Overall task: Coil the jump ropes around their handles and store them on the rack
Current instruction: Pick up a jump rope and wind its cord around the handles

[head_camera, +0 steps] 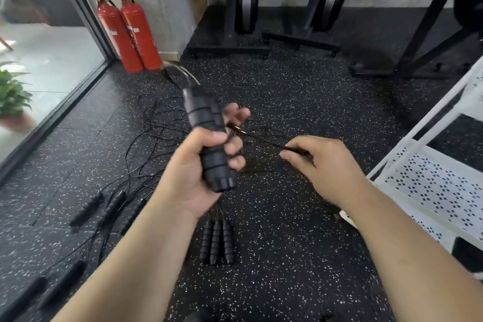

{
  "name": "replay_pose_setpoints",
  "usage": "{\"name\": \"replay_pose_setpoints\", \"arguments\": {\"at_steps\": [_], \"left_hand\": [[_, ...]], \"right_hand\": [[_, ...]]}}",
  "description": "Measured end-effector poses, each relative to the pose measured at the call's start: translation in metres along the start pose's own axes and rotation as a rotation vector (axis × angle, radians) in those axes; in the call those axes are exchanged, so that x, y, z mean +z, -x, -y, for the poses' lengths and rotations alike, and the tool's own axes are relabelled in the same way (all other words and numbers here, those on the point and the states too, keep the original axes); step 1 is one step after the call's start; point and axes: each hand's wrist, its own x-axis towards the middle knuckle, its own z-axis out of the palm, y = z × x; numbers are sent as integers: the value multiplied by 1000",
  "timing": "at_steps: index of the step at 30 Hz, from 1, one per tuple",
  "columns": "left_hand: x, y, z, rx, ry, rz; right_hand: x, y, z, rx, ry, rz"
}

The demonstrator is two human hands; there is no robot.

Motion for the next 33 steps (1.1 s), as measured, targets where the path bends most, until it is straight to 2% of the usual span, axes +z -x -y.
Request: {"name": "replay_pose_setpoints", "arguments": {"at_steps": [3,6,9,14,18,23,26,28,30,33], "left_hand": [[-8,2,-17,114,18,24],[-13,5,-23,135,12,12],[-13,8,-18,54,-37,-39],[6,8,22,-142,-120,-11],[17,5,47,-209,-172,-62],[1,-3,16,-40,-31,-166],[-18,-3,-6,47,69,-242],[-19,-1,-5,2,99,-283],[-8,0,12,-117,62,-287],[18,4,47,-236,-61,-183]], "right_hand": [[-8,-1,-7,80,-36,39],[-15,1,-4,77,-142,-77],[-17,4,8,0,-191,-181],[2,3,13,-76,-145,-162],[14,6,20,-88,-147,-118],[-6,6,6,89,-83,180],[-22,8,-5,142,-104,198],[-22,8,-5,142,-156,145],[-13,6,2,143,-186,97],[8,6,14,83,-151,82]]}}
